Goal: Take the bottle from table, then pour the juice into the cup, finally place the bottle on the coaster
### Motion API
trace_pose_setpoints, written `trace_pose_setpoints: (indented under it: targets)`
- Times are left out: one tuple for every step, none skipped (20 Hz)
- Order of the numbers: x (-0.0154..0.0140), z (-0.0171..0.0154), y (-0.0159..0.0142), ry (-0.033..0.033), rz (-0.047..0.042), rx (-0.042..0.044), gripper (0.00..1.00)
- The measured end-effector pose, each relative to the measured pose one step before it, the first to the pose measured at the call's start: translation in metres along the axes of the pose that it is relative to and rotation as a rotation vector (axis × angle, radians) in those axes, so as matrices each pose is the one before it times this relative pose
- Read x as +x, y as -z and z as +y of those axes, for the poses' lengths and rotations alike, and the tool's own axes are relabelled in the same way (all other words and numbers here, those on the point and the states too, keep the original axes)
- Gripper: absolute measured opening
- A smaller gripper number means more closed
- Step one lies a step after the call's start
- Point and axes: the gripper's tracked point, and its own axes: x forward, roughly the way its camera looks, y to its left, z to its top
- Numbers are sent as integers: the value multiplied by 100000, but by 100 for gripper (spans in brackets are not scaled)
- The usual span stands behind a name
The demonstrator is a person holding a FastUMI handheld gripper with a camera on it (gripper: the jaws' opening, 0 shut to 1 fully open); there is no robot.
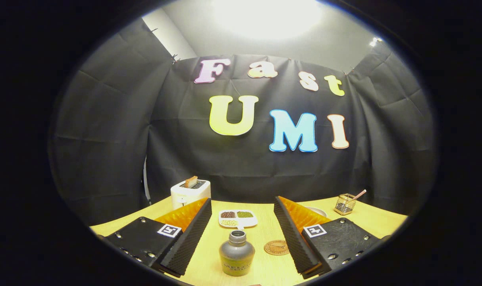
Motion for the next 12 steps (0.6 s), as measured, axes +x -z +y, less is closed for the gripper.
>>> trace_pose_setpoints:
  targets:
    - [418, 19, 1009, 19, 656, -149, 96]
    - [308, 92, 1176, 3, 1027, -424, 96]
    - [291, 136, 986, -657, 1138, -53, 96]
    - [298, 258, 1219, -661, 1024, -201, 96]
    - [314, 206, 866, -803, 1044, 271, 97]
    - [297, 286, 1134, -908, 1689, -315, 97]
    - [238, 210, 968, -597, 1418, -865, 96]
    - [51, 93, 538, -426, 486, -796, 97]
    - [237, 239, 679, -335, 606, -389, 97]
    - [121, 16, 585, 493, 857, -728, 97]
    - [57, -217, 467, 1019, 268, -981, 97]
    - [100, -85, 486, 643, 642, -513, 96]
